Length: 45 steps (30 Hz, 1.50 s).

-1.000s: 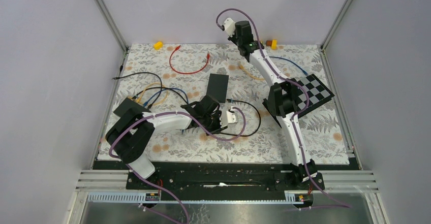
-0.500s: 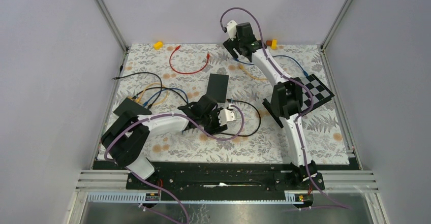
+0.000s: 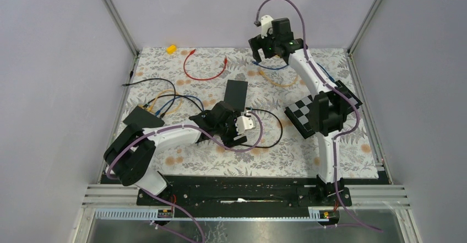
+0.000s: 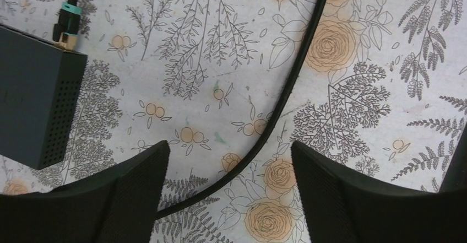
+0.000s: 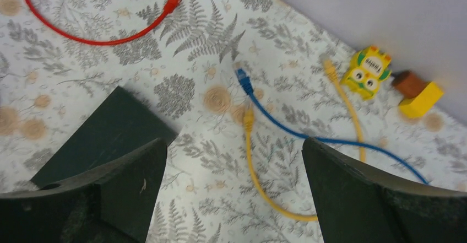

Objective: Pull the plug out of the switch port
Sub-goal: Place the connector at the center of the board, then pull the connector from the switch port.

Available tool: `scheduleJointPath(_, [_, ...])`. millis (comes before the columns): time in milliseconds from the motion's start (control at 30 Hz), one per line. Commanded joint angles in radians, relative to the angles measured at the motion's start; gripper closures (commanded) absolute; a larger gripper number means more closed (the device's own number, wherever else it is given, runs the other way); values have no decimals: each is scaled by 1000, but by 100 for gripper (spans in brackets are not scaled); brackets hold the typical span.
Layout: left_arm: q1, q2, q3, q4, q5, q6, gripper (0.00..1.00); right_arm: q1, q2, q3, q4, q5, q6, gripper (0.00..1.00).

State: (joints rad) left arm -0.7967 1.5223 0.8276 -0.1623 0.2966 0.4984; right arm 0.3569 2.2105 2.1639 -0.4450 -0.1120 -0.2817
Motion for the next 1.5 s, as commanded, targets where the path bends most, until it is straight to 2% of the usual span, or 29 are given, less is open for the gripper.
scheduleJointPath(0, [2,-57,-15,68,-30,-17,13,-67,-122,-85,-26,-196,126,0])
scheduleJointPath(133, [11,-87,-21,87,-49,-37,1,-99,-184,-204,-5,-245,121,0])
scheduleJointPath(400, [61,-146,-26,109,-51,-91,1,-158,-263,-369,46,-336,129,0])
scheduleJointPath(600, [141,-129,6,149,-41,-180,1,-170,-314,-483,72,-408,149,4])
scheduleJointPath(933, [313,4,145,159,-40,-360,1,-170,-339,-620,92,-471,133,7])
scheduleJointPath(1167, [433,166,285,138,44,-495,1,-159,-271,-645,92,-520,139,11])
scheduleJointPath(1300, [453,256,371,89,71,-550,1,-128,-220,-645,92,-536,133,13])
scheduleJointPath(1467, [453,330,403,100,77,-584,1,-95,-143,-643,107,-558,128,15])
